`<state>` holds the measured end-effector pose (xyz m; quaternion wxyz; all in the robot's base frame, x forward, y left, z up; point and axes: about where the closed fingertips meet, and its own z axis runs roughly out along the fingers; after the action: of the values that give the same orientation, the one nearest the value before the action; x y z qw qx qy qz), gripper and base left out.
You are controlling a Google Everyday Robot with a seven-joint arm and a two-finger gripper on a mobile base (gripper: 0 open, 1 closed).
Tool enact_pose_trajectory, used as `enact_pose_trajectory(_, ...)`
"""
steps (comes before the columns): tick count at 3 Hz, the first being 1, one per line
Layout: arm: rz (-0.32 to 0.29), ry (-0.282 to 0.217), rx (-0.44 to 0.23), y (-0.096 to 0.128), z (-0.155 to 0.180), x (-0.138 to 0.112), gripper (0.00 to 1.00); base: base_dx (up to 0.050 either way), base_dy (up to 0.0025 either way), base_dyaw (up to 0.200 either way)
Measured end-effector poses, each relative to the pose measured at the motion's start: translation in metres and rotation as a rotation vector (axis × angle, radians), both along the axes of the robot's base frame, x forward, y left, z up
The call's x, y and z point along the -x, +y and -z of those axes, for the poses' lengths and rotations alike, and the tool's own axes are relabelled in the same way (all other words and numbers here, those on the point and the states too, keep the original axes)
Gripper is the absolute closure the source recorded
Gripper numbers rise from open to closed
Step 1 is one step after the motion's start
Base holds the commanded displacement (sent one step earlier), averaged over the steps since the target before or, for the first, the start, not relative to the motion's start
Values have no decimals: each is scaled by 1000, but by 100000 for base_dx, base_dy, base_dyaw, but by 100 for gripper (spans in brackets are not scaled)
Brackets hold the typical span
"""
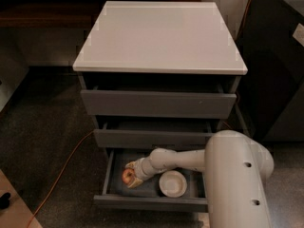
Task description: Pick apple from bottom drawer and place on counter
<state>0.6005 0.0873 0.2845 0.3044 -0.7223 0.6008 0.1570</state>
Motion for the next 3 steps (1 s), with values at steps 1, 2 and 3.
enact_pose_trajectory(1, -21, -15, -16, -4, -39, 21, 100, 0, 0, 0)
enact_pose_trajectory(2, -40, -9, -74, -11, -78, 32, 100, 0, 0, 0)
enact_pose_trajectory(3, -115, -4, -118, -11, -128, 47, 100, 0, 0, 0)
